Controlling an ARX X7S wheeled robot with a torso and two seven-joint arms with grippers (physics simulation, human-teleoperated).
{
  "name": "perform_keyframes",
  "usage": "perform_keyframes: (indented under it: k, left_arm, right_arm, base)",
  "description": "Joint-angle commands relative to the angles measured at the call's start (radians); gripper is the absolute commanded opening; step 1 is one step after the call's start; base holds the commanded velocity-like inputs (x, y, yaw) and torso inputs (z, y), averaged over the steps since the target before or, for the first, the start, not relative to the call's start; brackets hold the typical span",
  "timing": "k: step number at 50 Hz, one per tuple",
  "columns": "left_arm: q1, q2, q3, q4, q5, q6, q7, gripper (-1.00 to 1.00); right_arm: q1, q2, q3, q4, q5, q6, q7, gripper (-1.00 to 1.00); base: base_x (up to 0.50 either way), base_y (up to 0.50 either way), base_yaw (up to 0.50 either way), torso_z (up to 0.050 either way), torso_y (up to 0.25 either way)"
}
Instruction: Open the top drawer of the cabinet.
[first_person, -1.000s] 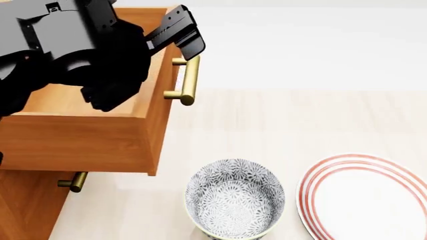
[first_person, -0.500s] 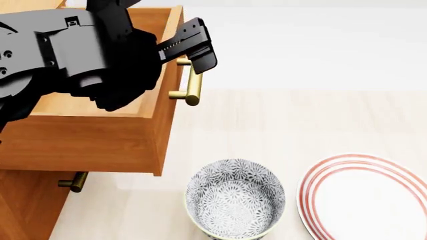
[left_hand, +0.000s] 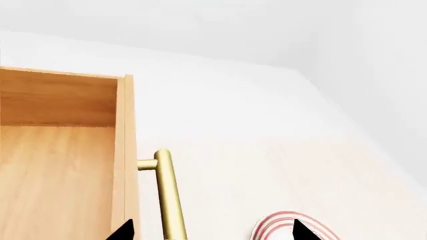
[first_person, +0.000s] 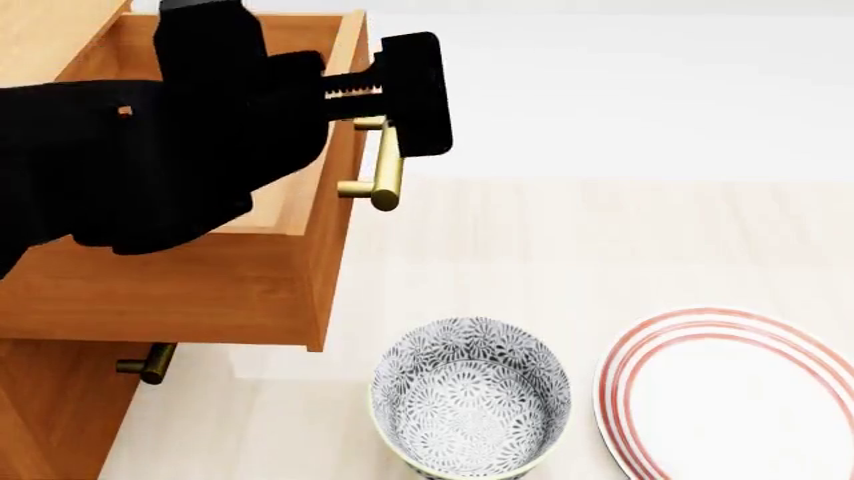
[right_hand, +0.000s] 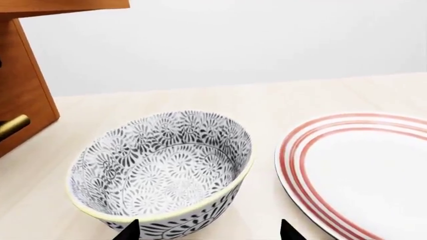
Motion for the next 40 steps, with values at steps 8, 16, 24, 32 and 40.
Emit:
perform_keyframes:
  k: [8,16,24,32,40]
  left_arm:
    - [0.026,-0.104,0.042,0.462,0.245,0.077,0.012,1.00]
    - [0.062,-0.166,0.086,0.680,0.366,0.088,-0.046,1.00]
    - [0.127,-0.234,0.158,0.876,0.560,0.109,-0.106,1.00]
    - [0.248,-0.308,0.254,1.000,0.789,0.160,-0.135,1.00]
    - [0.303,-0.346,0.299,0.979,0.895,0.187,-0.133,1.00]
  right_arm:
    - [-0.002,-0.015,0.012,0.003,-0.013,0.001,-0.019,1.00]
    - [-0.002,-0.016,0.010,0.005,-0.008,0.004,-0.020,1.00]
    - [-0.004,-0.016,0.007,0.005,-0.007,0.004,-0.019,1.00]
    - [0.001,-0.014,0.010,0.004,0.001,0.012,-0.014,1.00]
    - [0.010,-0.019,0.015,0.025,0.007,0.007,-0.017,1.00]
  base:
    - [0.00,0.00,0.00,0.000,0.000]
    - [0.00,0.00,0.00,0.000,0.000]
    - [0.00,0.00,0.00,0.000,0.000]
    - [0.00,0.00,0.00,0.000,0.000]
    - [0.00,0.00,0.00,0.000,0.000]
